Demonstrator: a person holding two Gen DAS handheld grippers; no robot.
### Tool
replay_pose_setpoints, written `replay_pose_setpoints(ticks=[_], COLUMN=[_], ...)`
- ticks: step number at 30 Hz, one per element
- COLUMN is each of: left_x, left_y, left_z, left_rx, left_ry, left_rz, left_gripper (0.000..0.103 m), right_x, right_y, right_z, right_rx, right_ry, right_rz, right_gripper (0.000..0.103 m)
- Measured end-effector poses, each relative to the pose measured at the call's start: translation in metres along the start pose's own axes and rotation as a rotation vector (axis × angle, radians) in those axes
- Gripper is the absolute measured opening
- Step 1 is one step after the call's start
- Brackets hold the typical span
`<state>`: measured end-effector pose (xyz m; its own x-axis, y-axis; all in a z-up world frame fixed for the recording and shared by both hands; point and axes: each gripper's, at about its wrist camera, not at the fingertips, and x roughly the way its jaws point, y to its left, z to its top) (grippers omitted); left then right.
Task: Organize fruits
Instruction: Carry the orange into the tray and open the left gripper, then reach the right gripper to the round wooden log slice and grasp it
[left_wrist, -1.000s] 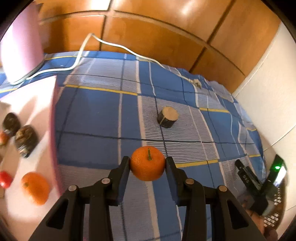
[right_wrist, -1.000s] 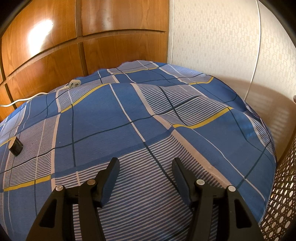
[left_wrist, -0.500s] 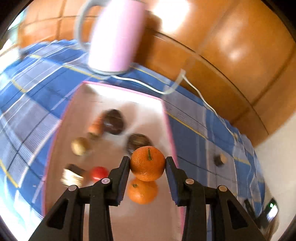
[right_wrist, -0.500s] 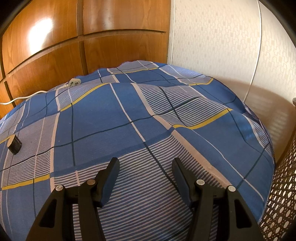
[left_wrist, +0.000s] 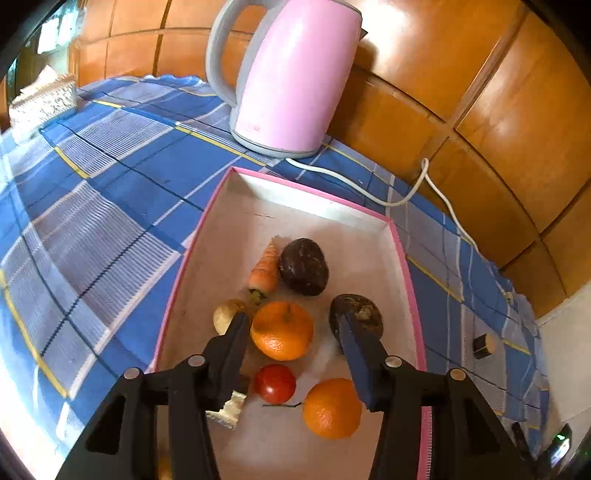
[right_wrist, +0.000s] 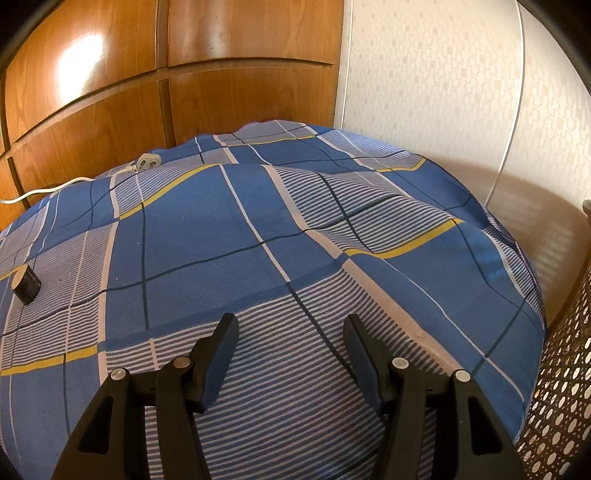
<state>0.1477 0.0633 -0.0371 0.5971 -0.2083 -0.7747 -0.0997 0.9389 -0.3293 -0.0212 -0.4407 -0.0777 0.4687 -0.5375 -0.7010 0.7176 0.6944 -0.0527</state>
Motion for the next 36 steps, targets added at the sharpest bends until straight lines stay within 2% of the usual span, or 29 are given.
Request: replay_pose_setpoints(ticks=[5,10,18,22,26,36], left_x=[-0.013,-0.033,-0.062,-0.067,-0.073,-0.083], left_y=[-0.005,-0.01,-0.015,-0.015,-0.013,-0.008], left_z=[-0.014,-0.031,-0.052,-0.061,-0.068,-0.079], left_rx=[0.022,0.046,0.089,0.103,0.11,0.115], left_ry=[-0.028,-0.064,-0.104,-0.1,-0.108,-0.115], left_rz=[0.058,0.077,0.078,0.084,0.092,0.094], left_gripper=[0.055,0.06,0.063,0.063,0.069,0.069], right_x=[0.0,0.0,0.0,0.0,0.0,0.0], right_y=[0.0,-0.001,-0.001,-0.001,-0.001,0.0], right_z=[0.0,0.0,-0.001,-0.001,-0.001,-0.001], right_rx=[0.0,0.0,0.0,0.0,0.0,-0.004], right_ry=[0.0,0.0,0.0,0.0,0.001,0.001], right_rz=[0.0,0.001,0.002,0.001,-0.001,-0.005], right_gripper=[0.06,0.06,0.06,0.06,0.06,0.06])
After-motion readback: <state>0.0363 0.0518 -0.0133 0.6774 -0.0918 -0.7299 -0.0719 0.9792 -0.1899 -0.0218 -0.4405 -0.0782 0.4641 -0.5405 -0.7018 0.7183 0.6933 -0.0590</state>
